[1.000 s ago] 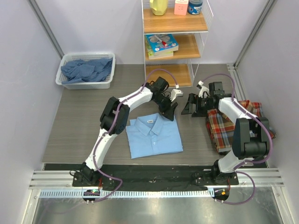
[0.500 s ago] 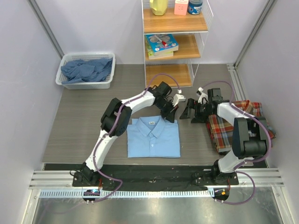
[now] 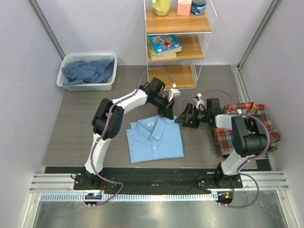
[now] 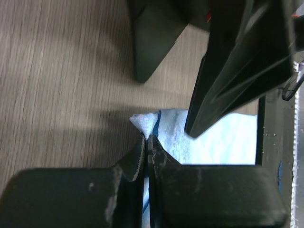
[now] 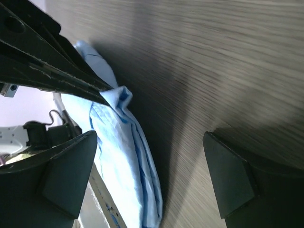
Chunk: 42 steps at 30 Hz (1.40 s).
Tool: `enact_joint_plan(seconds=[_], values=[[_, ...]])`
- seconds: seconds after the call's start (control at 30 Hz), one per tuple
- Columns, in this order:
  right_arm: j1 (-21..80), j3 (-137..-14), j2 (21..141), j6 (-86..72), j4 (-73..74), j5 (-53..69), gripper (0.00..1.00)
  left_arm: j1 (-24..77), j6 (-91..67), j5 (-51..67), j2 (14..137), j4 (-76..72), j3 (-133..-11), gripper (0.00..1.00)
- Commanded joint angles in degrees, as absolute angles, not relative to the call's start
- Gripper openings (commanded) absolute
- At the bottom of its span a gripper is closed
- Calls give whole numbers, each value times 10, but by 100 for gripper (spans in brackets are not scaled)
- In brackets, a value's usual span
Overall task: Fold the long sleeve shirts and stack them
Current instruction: Neatly place the folded shirt to the corner
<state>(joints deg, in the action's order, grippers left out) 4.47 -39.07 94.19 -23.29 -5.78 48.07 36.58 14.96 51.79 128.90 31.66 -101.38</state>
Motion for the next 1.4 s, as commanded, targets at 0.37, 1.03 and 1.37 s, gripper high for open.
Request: enact_joint_plan(seconds=[0.37, 1.03, 1.37], values=[[124, -328, 1017, -280, -257, 512, 95, 323, 82, 583, 1234, 216, -1002, 0], [138, -484, 887, -145, 163, 394, 1, 291, 59, 506, 1136, 238, -941, 67], [76, -646, 796, 91, 565, 221, 1, 266, 199, 366, 1037, 477, -904, 100]])
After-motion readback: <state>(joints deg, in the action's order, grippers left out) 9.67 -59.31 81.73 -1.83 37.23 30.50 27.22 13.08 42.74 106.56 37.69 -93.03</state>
